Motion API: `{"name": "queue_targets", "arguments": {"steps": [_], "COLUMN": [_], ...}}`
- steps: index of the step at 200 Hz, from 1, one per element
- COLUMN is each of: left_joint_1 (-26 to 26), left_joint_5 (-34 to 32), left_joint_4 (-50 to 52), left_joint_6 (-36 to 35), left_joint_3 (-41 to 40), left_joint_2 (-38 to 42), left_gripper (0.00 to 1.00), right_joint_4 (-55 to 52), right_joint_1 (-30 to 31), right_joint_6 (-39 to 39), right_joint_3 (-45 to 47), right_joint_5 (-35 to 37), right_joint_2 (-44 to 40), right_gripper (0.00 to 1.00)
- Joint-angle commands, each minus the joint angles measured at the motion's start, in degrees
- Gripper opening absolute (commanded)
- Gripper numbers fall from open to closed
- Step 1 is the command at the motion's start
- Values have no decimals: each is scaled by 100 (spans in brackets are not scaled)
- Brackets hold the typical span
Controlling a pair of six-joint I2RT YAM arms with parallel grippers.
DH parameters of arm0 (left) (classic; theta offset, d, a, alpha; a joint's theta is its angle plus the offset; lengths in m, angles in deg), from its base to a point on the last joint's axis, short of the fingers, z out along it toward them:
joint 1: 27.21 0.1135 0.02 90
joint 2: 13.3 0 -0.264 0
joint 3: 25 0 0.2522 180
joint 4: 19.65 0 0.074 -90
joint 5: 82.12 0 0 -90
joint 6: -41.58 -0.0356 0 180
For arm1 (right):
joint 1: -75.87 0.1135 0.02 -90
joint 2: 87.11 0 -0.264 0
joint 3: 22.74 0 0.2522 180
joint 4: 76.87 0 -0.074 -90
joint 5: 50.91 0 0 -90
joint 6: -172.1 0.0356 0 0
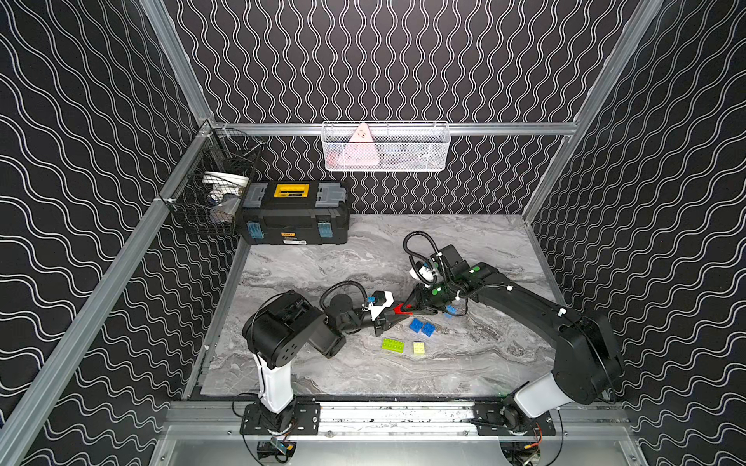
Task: Assemble a carrot with lego
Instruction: Place the lego brick at the center of the board.
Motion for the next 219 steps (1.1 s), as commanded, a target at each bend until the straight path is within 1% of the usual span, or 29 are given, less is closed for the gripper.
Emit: {"name": "queue_targets", "arguments": {"steps": [1,10,23,39,46,51,59,65,71,85,105,120,135,142,145,154,183,196,201,206,215,219], "left_joint_1": [-3,-3,-4,162,280,384,703,1000,1236,1720,2598,2903,3068,3172,3208,3271,3286,3284,3286,3286,3286,3286], "left_joint_5": [-388,-497,-722,-1564,-2035,-2233,-2216,-2113,-2180,-2625,-3167,-3777,-4132,-4078,-4055,-4055,-3921,-3784,-3754,-3735,-3688,-3651], "left_joint_4": [534,1350,2821,4003,4913,5864,6953,7507,8157,9471,11072,12121,12677,12732,12737,12747,12659,12650,12643,12642,12651,12664], "left_joint_6": [-848,-1396,-2199,-2396,-2536,-2608,-2543,-2417,-2285,-1943,-1303,-909,-493,-432,-421,-416,-370,-358,-356,-356,-382,-398], "left_joint_3": [-108,-157,-146,-87,165,438,753,893,1073,1522,2214,2779,3122,3163,3174,3224,3235,3231,3225,3213,3200,3195], "left_joint_2": [522,1025,1878,2461,2623,2709,2852,3042,3205,3535,3873,3830,3855,3931,3960,3978,3929,3900,3888,3877,3881,3877], "left_gripper": [99,99,99,99,99,99,99,99,99,99,99,99,99,99,99,99,99,99,99,99,99,99], "right_joint_4": [-143,-313,-649,-1100,-1202,-1246,-1303,-1364,-1473,-1620,-1626,-1706,-1606,-1495,-1460,-1406,-1400,-1391,-1387,-1359,-1242,-1132], "right_joint_1": [-30,-38,-48,7,95,175,291,394,497,714,995,1142,1216,1235,1236,1259,1297,1297,1298,1297,1305,1306], "right_joint_6": [406,429,365,300,299,309,332,357,365,356,389,404,429,444,446,459,392,380,367,346,270,233], "right_joint_3": [-168,-255,-447,-781,-902,-985,-1127,-1235,-1383,-1683,-2004,-2270,-2399,-2400,-2405,-2439,-2549,-2540,-2532,-2518,-2478,-2424], "right_joint_5": [881,1372,2063,2628,2810,2904,3054,3208,3396,3637,3804,3926,3879,3777,3731,3705,3673,3643,3648,3646,3603,3577], "right_joint_2": [-79,-63,114,500,680,809,1003,1146,1281,1622,2009,2354,2622,2645,2804,2932,3233,3273,3263,3224,3050,2920], "right_gripper": [16,16,16,16,16,16,17,17,17,18,20,21,22,22,22,22,25,28,30,35,48,56]}}
